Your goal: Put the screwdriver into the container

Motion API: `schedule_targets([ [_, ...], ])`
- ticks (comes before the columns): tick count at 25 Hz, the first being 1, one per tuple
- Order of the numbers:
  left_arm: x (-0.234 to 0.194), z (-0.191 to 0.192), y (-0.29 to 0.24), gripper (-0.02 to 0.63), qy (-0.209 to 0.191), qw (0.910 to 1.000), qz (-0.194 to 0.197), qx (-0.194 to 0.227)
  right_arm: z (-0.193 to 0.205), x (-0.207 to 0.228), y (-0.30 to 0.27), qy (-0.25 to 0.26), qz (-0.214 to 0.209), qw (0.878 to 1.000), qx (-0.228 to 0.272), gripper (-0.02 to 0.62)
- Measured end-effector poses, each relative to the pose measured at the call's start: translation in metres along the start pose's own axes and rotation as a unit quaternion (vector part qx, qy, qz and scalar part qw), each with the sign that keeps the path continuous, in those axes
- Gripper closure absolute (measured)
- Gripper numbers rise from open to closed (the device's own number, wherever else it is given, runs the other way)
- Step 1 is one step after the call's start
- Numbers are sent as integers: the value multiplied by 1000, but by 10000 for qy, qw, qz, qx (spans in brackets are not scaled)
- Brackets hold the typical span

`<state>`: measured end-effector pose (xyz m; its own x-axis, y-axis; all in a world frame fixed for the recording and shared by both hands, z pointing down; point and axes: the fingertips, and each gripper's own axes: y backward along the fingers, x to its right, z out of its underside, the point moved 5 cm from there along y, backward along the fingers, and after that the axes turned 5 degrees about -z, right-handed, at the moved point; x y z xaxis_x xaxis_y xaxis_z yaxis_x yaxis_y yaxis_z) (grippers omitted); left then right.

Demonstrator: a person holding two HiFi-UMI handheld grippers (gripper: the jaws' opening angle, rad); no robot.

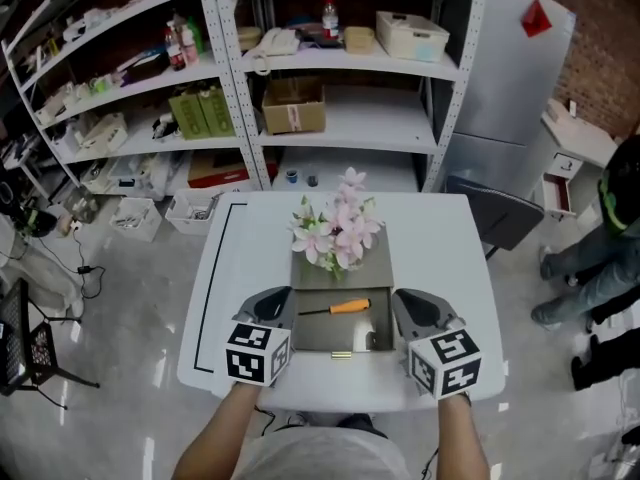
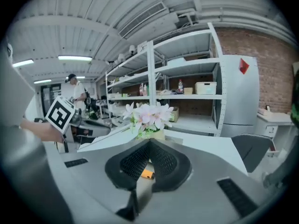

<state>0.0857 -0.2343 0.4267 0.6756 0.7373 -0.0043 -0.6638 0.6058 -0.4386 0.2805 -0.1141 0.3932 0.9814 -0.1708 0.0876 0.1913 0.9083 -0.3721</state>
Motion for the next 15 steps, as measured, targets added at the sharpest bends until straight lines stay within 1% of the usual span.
schedule_targets([
  [2,0,-1,3,601,11,10000,-8,27,-3,3,10,-218,149,9990,353,591],
  [4,-1,-1,5,601,23,10000,-22,49,-4,5,15,-356,227,9976,552,591],
  [8,-3,-2,9,601,47,10000,-64,56,-4,5,16,-314,269,9977,545,591],
  [15,-6,1,8,601,100,9999,-128,59,-5,4,13,-392,182,9973,594,591],
])
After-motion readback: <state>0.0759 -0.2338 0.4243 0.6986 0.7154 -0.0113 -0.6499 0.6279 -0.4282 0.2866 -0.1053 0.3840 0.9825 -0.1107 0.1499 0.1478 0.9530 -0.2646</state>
